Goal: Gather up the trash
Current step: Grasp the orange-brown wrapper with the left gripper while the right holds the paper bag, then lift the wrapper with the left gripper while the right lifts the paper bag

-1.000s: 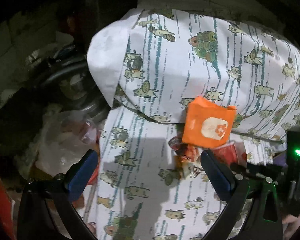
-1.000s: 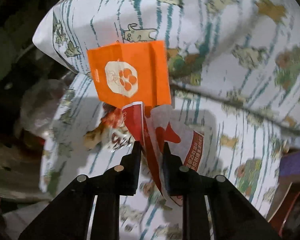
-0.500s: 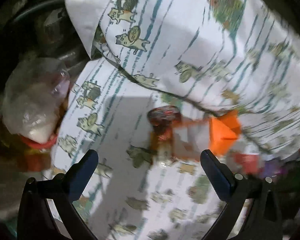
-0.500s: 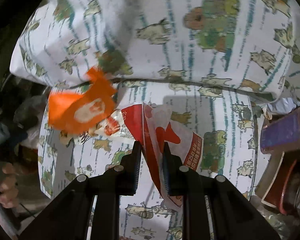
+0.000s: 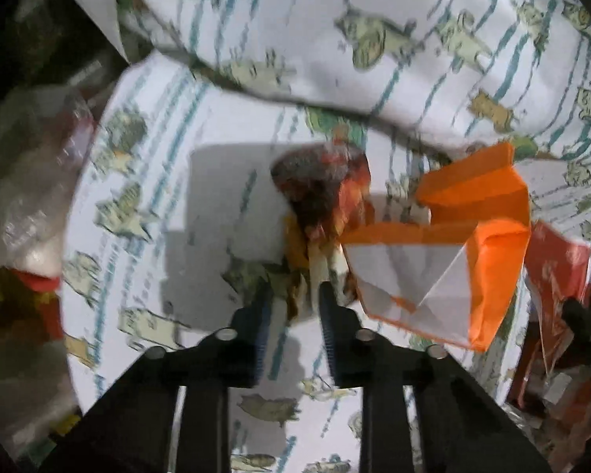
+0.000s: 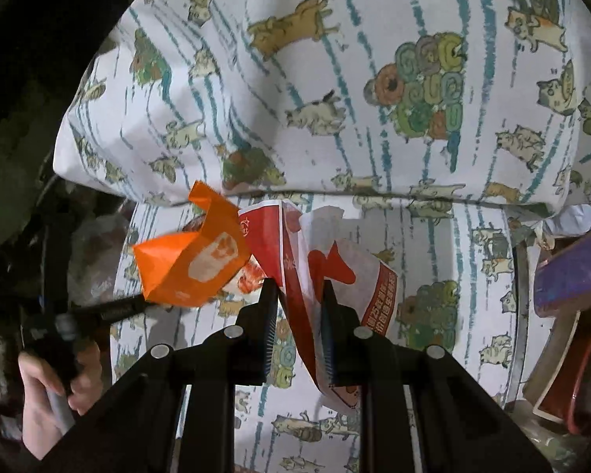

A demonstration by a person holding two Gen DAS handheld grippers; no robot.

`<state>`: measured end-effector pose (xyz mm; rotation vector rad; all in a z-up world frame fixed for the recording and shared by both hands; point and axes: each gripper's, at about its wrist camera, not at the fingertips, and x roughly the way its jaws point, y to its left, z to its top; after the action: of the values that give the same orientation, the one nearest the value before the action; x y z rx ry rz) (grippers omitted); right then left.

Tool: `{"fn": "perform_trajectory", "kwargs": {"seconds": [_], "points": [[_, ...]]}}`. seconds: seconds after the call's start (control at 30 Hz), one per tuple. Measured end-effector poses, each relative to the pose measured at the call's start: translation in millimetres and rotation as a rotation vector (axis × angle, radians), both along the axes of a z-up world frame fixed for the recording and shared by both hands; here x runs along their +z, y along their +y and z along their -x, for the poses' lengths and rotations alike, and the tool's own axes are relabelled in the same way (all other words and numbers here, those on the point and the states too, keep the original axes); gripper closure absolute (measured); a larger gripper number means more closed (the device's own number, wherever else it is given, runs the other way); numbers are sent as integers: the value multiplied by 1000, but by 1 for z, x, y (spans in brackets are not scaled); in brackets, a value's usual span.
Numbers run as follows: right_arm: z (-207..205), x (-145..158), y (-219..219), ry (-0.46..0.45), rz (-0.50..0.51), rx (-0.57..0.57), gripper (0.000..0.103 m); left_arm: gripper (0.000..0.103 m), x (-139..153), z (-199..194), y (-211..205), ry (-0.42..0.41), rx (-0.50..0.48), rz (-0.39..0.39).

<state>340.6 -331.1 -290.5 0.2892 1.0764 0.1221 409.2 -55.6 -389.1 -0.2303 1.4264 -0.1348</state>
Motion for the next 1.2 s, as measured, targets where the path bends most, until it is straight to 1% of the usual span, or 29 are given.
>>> {"fn": "perform_trajectory", "kwargs": {"seconds": [0.03, 0.13, 0.17, 0.23, 0.3, 0.47, 0.6, 0.7, 0.8, 1.03, 1.13, 1.2], "points": [[0, 1, 0, -5, 1, -3, 83, 86, -4, 0, -1, 10, -7, -2], [0, 3, 0, -13, 0, -10, 83, 95, -5, 1, -2, 5, -17, -48], [0, 4, 0, -16, -1, -12, 83, 96, -3, 2, -3, 4, -23, -55], [0, 5, 0, -26, -1, -12, 83, 96, 8, 6, -5, -38, -51, -77], [1, 6, -1, -36, 9, -24, 83, 96, 26, 13, -8, -102, -84, -94], [5, 13, -5, -78, -11, -54, 83, 96, 60, 24, 6, -199, -69, -34], [11, 24, -4, -136, -30, -53, 83, 96, 89, 30, 17, -321, -61, -14], [16, 30, -1, -174, -36, -44, 83, 96, 106, 35, 23, -386, -39, -11], [19, 35, 2, -201, -40, -42, 83, 96, 115, 34, 25, -432, -26, -18], [25, 40, 6, -223, -59, -34, 83, 96, 140, 52, 26, -530, -35, 42], [27, 42, 9, -225, -54, -23, 82, 96, 145, 57, 26, -550, -25, 36], [28, 42, 11, -227, -53, -19, 82, 96, 147, 59, 25, -567, -35, 10]]}}
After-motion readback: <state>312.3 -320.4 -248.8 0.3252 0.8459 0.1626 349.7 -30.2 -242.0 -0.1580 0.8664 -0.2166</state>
